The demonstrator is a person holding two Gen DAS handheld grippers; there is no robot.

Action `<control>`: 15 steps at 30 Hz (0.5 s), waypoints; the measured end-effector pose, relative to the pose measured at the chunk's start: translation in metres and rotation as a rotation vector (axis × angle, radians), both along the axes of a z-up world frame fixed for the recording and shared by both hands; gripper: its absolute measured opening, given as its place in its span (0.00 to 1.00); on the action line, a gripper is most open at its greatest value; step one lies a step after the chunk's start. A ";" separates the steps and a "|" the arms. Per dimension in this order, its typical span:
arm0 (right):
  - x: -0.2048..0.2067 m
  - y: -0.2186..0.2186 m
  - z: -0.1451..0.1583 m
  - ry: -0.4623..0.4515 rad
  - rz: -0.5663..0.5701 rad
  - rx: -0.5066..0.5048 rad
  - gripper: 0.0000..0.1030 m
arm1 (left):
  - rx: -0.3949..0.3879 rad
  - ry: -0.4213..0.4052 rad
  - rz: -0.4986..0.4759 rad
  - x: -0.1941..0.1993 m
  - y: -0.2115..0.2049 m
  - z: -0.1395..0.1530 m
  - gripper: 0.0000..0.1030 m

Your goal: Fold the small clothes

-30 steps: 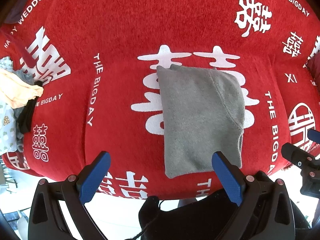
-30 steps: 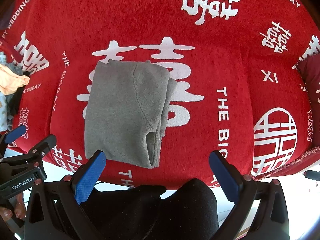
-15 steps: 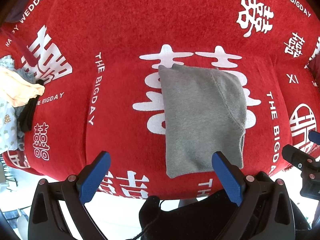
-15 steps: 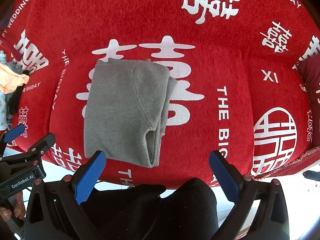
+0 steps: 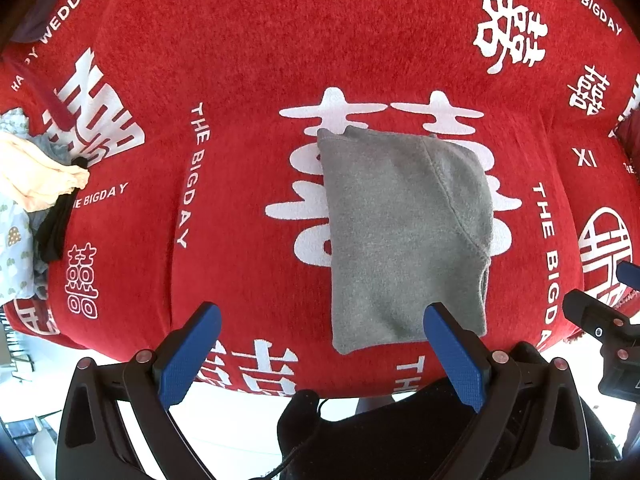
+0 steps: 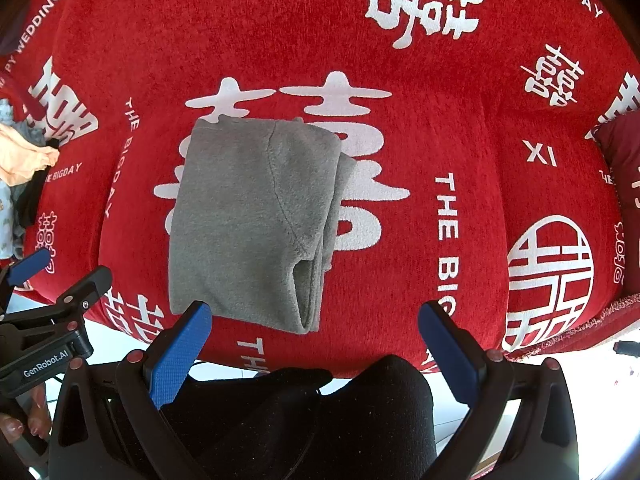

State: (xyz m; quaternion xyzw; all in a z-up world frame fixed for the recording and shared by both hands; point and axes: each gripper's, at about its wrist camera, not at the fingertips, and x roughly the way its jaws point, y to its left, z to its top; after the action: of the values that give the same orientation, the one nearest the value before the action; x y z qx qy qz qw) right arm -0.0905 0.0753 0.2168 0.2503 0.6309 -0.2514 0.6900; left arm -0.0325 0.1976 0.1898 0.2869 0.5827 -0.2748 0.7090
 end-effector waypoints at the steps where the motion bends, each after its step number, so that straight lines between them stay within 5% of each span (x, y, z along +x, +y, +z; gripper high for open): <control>1: 0.000 0.000 0.000 0.000 0.000 0.000 1.00 | 0.001 0.000 0.003 0.000 0.000 0.000 0.98; 15: 0.000 0.001 0.000 0.001 -0.001 0.000 1.00 | 0.002 -0.002 0.020 -0.002 0.003 -0.001 0.98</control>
State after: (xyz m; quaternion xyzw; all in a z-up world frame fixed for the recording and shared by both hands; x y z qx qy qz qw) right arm -0.0901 0.0761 0.2166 0.2506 0.6312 -0.2520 0.6894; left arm -0.0340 0.2002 0.1892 0.2819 0.5852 -0.2668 0.7120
